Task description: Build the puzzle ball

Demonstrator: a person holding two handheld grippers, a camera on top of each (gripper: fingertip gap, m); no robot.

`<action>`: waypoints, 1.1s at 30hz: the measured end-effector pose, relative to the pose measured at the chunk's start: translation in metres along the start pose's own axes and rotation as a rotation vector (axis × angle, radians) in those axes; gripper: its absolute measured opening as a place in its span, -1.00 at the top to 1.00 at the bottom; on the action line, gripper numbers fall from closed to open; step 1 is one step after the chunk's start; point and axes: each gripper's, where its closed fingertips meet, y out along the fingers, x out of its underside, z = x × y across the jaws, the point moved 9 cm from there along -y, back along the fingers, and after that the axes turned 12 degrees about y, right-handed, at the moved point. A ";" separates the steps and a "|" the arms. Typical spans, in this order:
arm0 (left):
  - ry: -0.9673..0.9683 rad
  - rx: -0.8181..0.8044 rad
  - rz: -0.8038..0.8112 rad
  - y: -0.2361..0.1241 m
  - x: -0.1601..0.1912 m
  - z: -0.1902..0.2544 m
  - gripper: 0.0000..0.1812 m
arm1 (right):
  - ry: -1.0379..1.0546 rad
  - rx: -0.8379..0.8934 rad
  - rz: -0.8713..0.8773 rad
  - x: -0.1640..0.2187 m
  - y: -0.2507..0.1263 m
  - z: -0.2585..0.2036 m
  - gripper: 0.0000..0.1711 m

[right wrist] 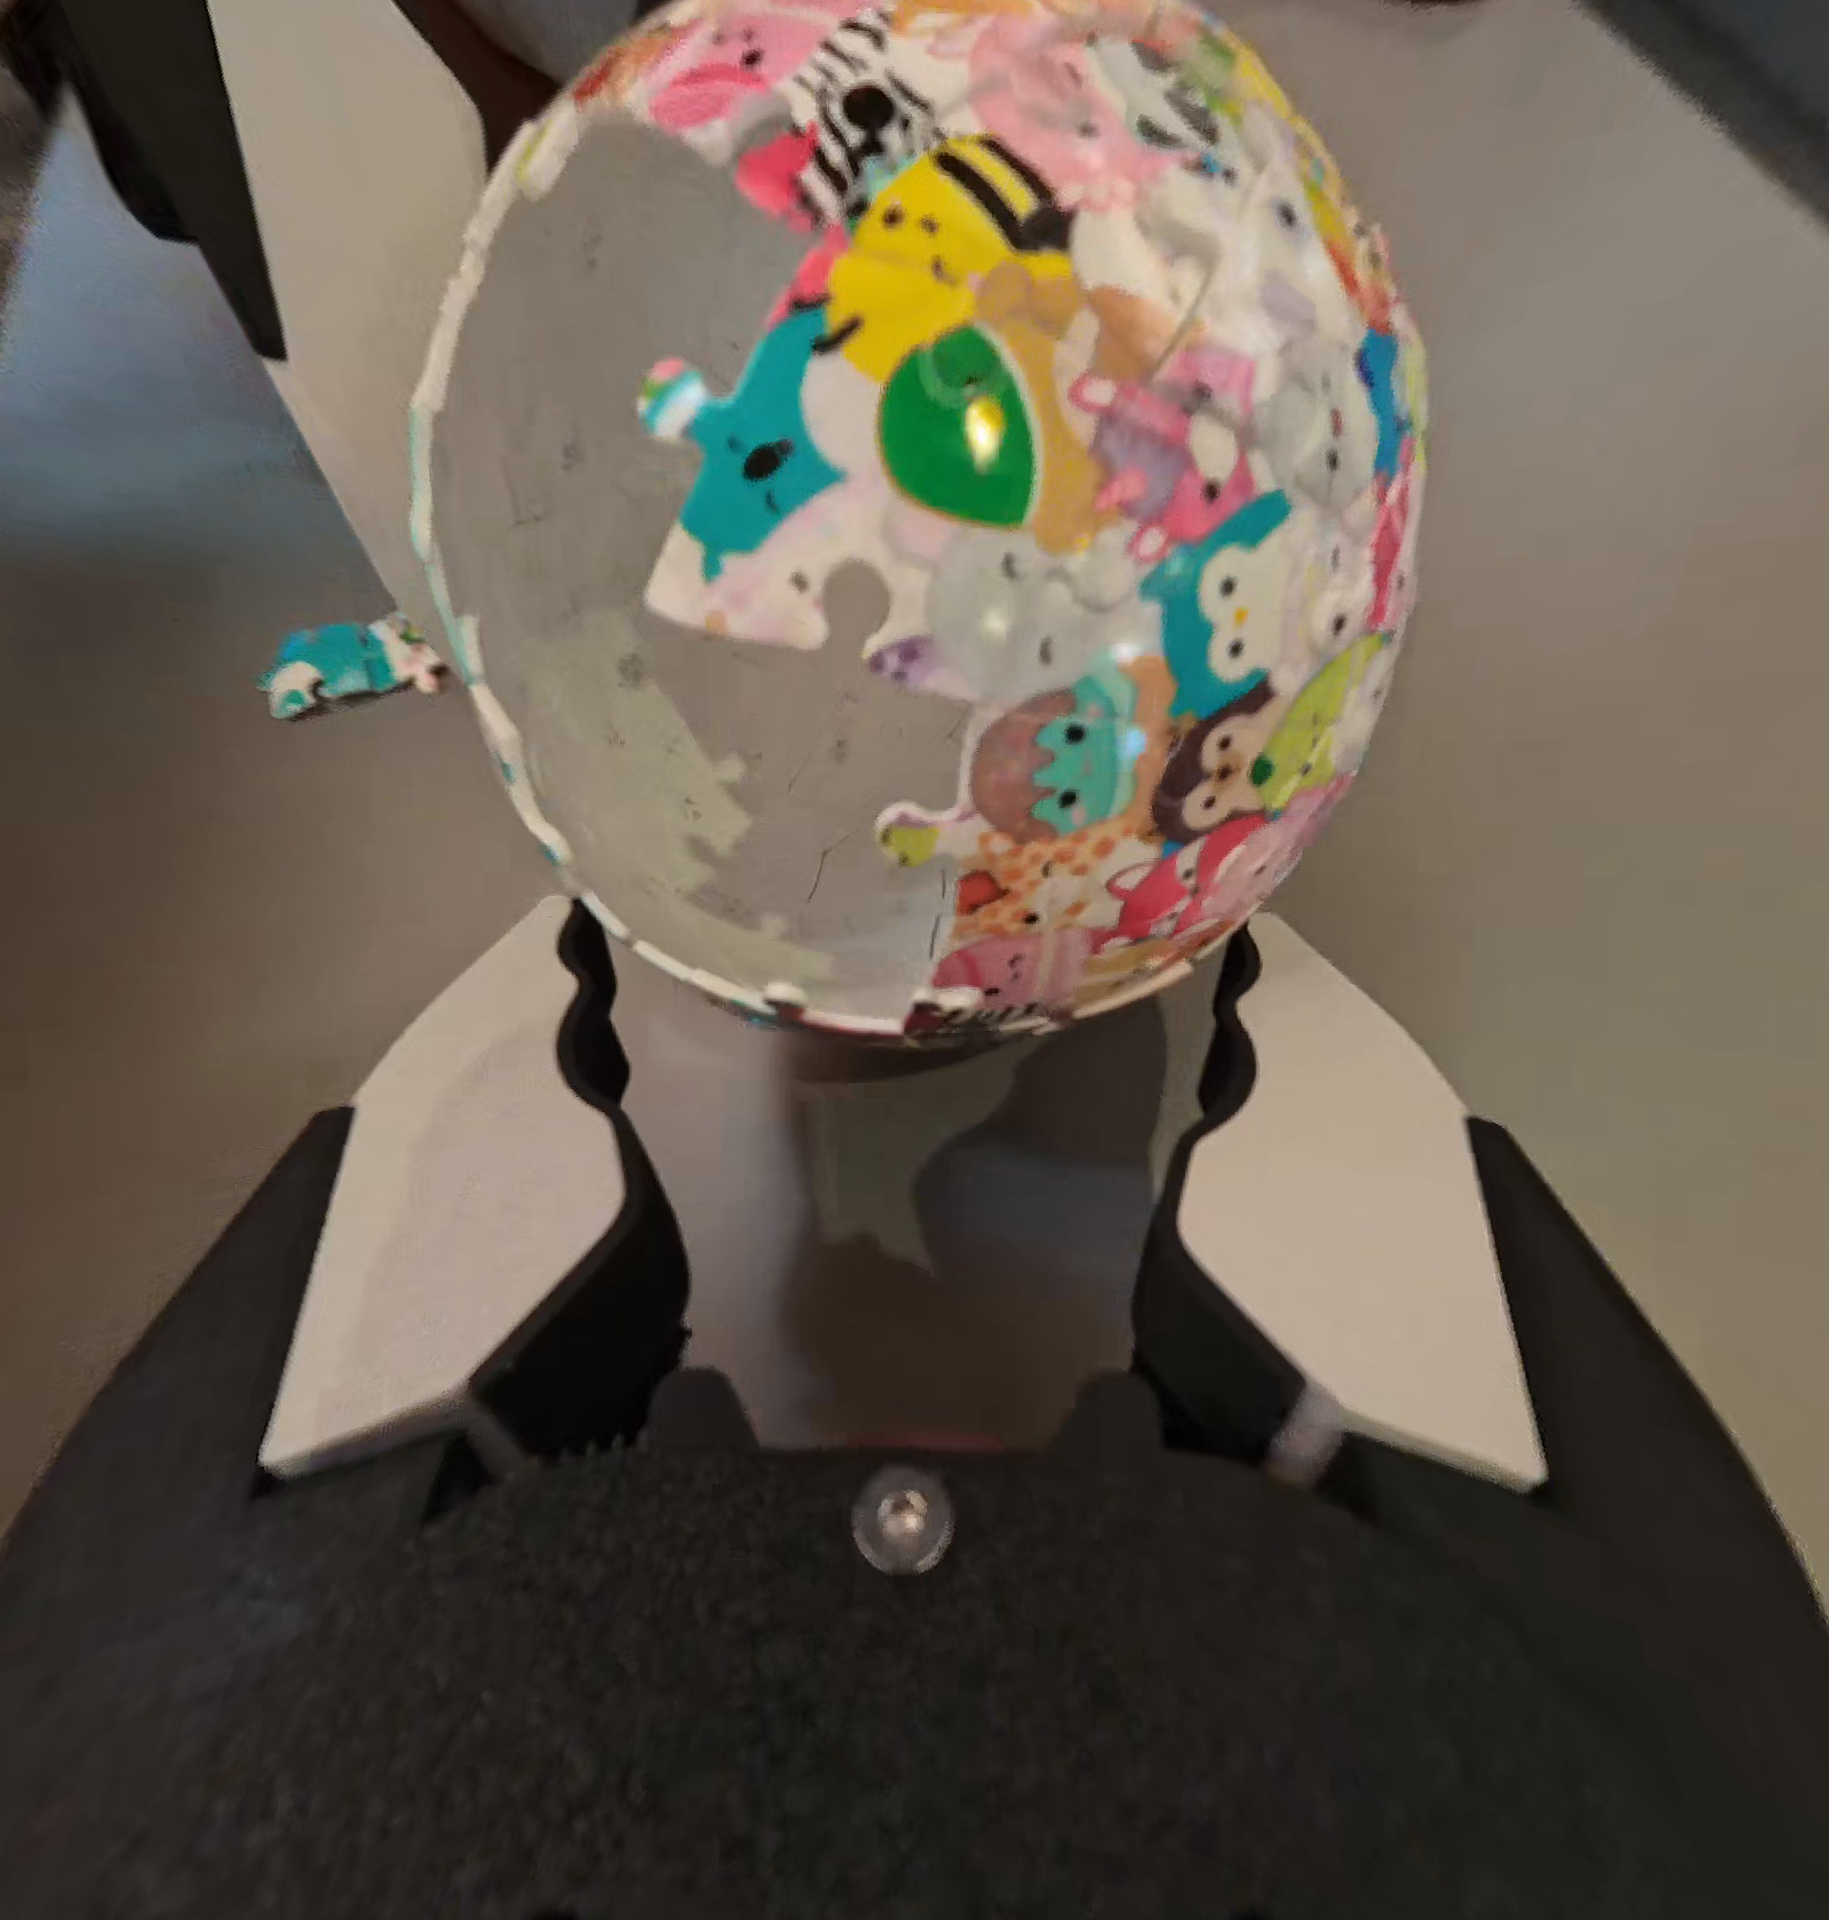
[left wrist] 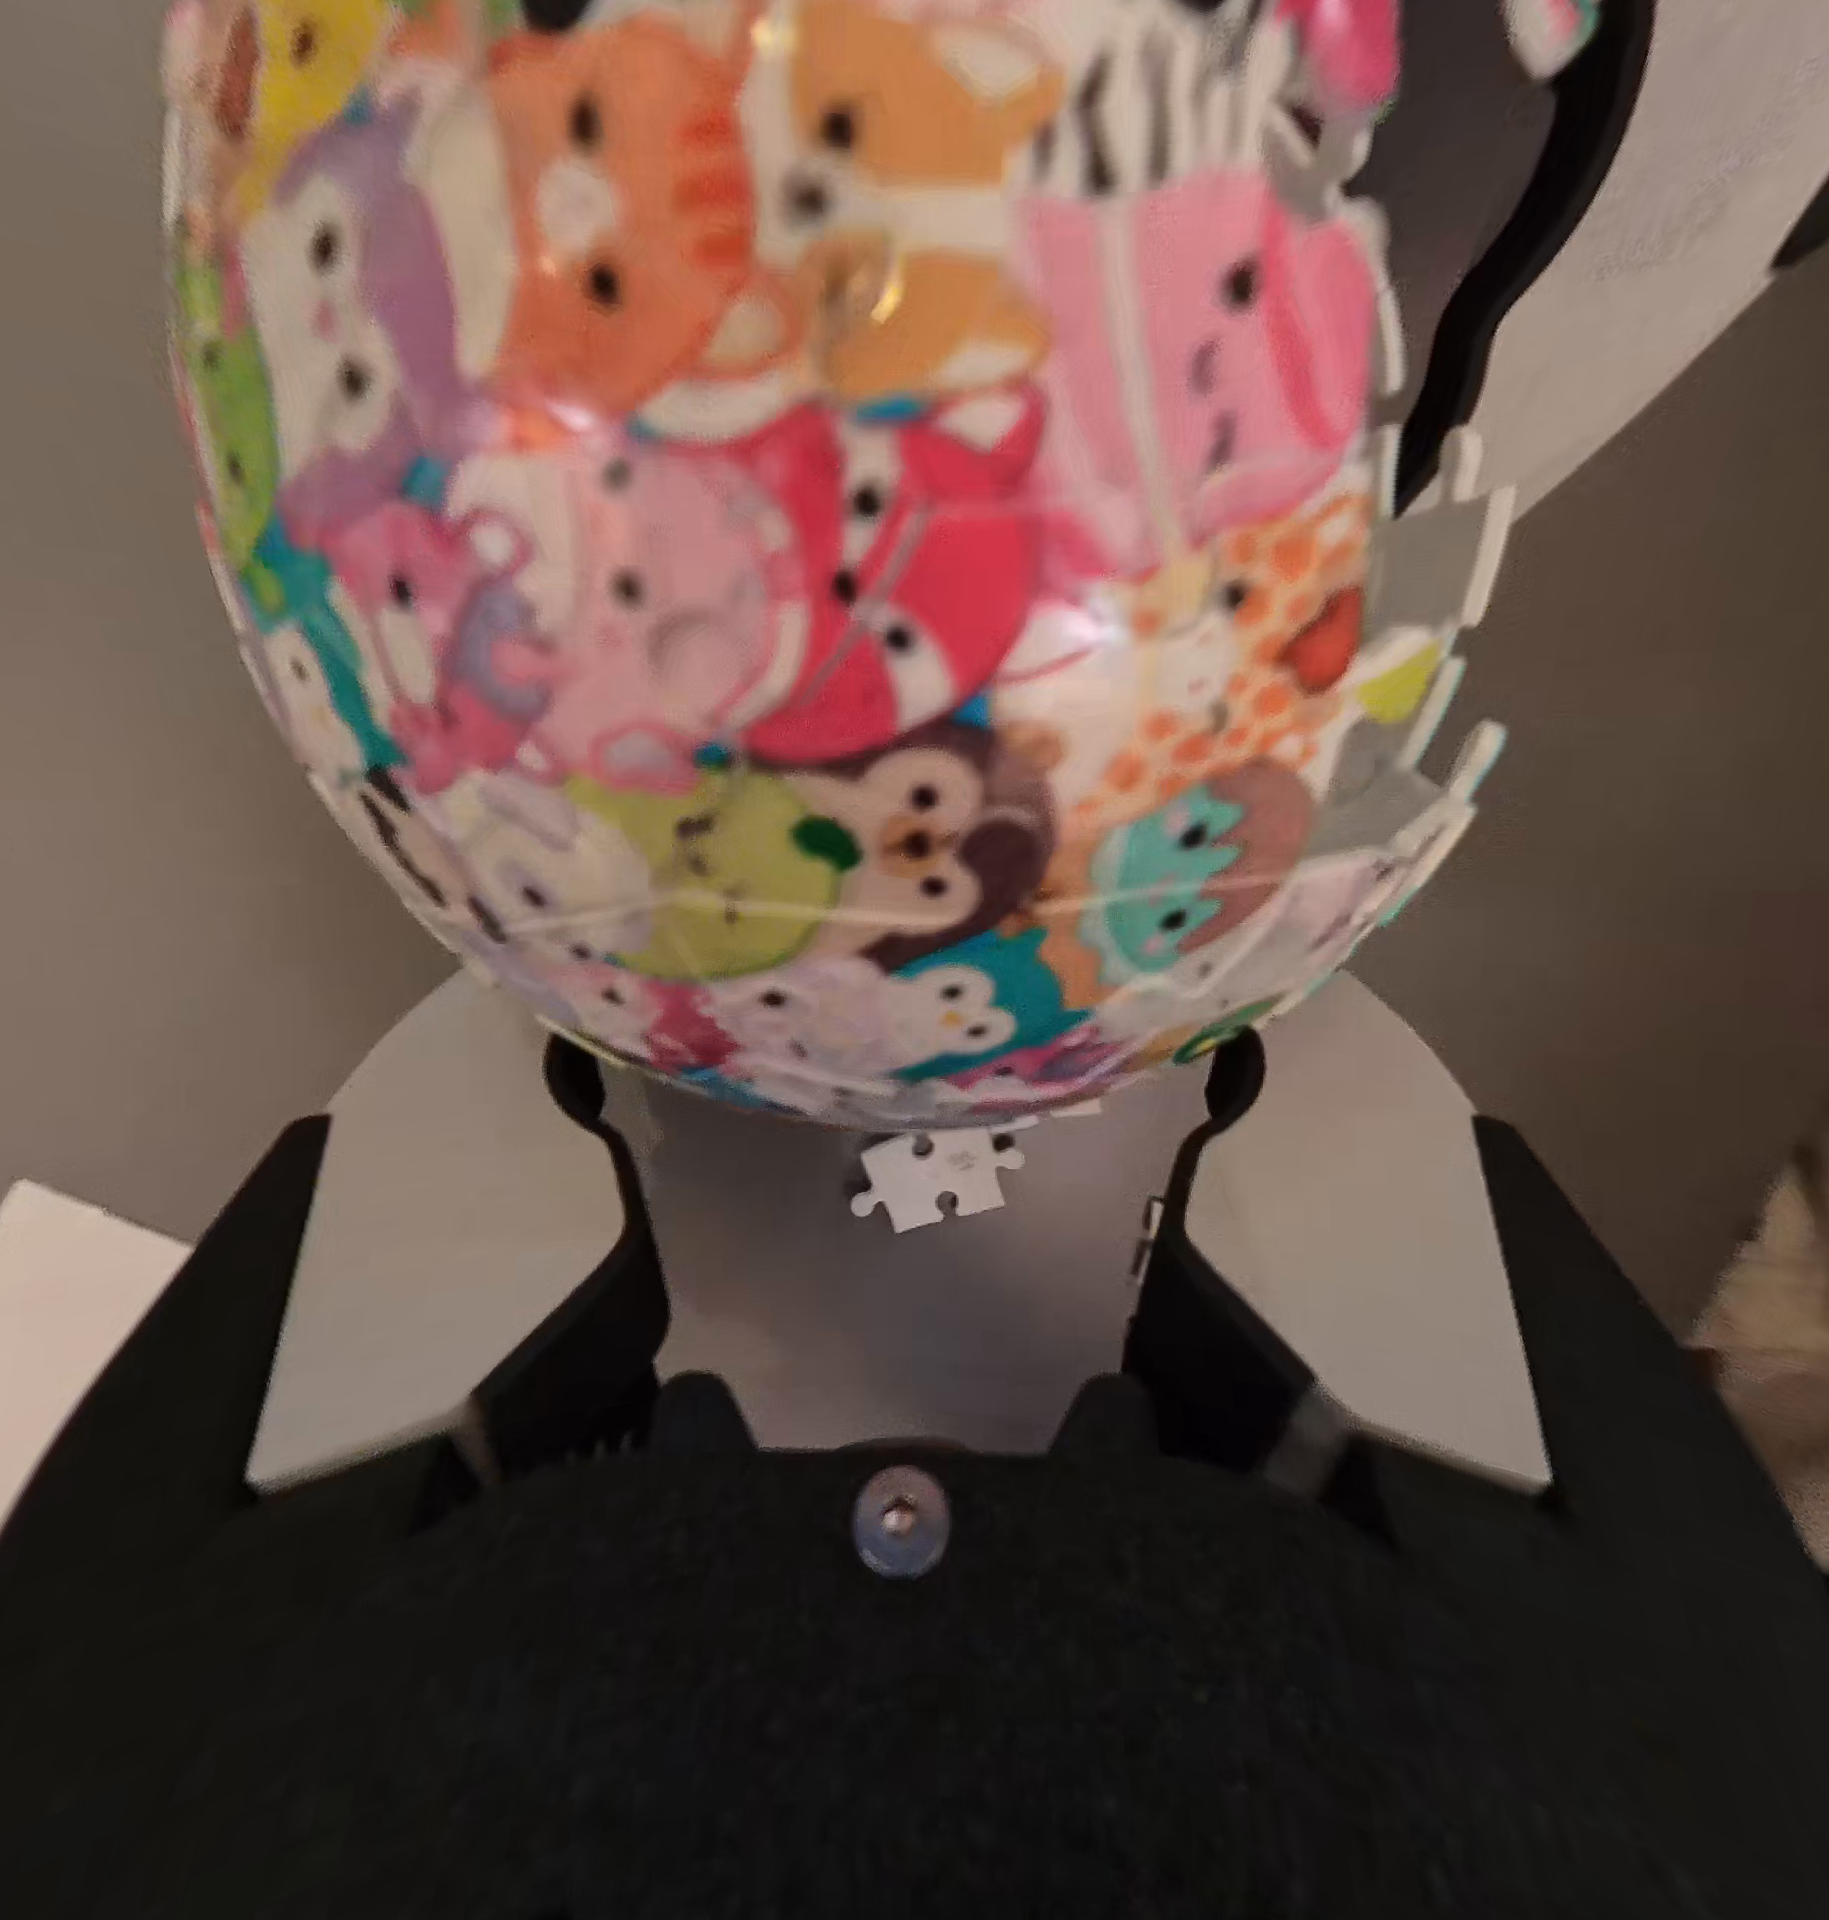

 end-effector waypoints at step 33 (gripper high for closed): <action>-0.015 0.125 0.083 0.006 0.007 -0.003 -0.25 | -0.133 -0.067 -0.099 -0.012 0.004 0.011 -0.33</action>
